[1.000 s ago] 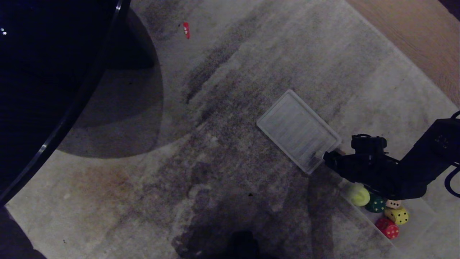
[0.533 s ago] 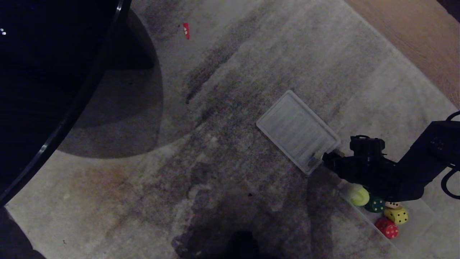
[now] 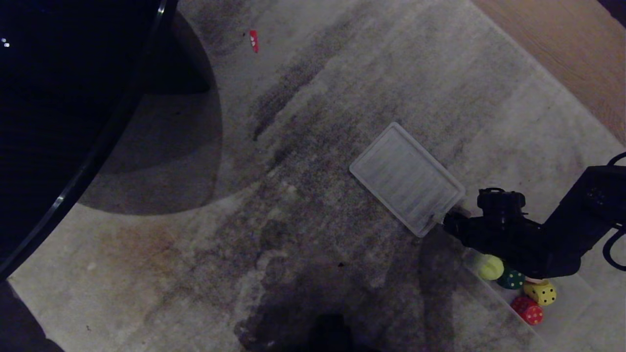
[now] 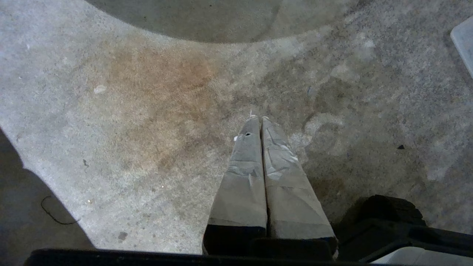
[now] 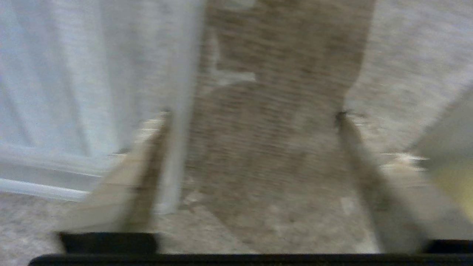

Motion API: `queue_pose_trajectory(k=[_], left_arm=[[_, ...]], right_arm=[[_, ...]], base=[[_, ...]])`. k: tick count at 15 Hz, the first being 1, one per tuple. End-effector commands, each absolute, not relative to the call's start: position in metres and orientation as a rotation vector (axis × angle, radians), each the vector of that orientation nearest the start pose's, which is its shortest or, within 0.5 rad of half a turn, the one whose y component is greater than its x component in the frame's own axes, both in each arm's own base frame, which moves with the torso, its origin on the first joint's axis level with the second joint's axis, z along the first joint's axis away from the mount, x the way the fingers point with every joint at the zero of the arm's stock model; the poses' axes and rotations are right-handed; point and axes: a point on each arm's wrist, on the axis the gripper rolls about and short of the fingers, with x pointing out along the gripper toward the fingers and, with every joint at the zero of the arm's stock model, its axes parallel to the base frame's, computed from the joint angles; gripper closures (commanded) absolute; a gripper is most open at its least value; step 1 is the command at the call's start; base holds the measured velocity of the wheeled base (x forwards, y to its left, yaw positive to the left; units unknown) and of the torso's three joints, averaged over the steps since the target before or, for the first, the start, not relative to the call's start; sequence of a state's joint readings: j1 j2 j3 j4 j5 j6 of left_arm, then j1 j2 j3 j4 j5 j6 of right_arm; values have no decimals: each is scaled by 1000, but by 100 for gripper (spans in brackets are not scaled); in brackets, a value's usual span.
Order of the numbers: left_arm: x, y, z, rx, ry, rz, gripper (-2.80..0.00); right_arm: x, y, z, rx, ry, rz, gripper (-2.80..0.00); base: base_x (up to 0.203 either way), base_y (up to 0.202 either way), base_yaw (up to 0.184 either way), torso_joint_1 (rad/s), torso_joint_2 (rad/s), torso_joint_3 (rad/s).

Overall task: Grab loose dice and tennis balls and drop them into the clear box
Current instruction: Close the lid

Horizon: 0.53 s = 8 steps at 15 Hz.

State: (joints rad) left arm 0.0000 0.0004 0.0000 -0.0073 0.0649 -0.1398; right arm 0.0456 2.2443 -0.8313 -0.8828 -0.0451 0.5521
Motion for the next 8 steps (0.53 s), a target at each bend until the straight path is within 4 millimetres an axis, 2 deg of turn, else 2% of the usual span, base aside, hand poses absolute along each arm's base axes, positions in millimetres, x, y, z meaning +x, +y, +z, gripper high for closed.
queue_pose_trajectory(k=[1, 4, 8], left_arm=[[-23, 1, 76, -141, -9, 66, 0], [-23, 1, 76, -141, -9, 66, 0], [-23, 1, 76, -141, -9, 66, 0]], right_arm=[[379, 16, 21, 515, 513, -145, 0], [379, 19, 17, 512, 523, -137, 0], [378, 21, 24, 511, 498, -132, 0]], base=[[0, 0, 0, 0, 0, 0], [0, 0, 0, 0, 0, 0], [0, 0, 0, 0, 0, 0]])
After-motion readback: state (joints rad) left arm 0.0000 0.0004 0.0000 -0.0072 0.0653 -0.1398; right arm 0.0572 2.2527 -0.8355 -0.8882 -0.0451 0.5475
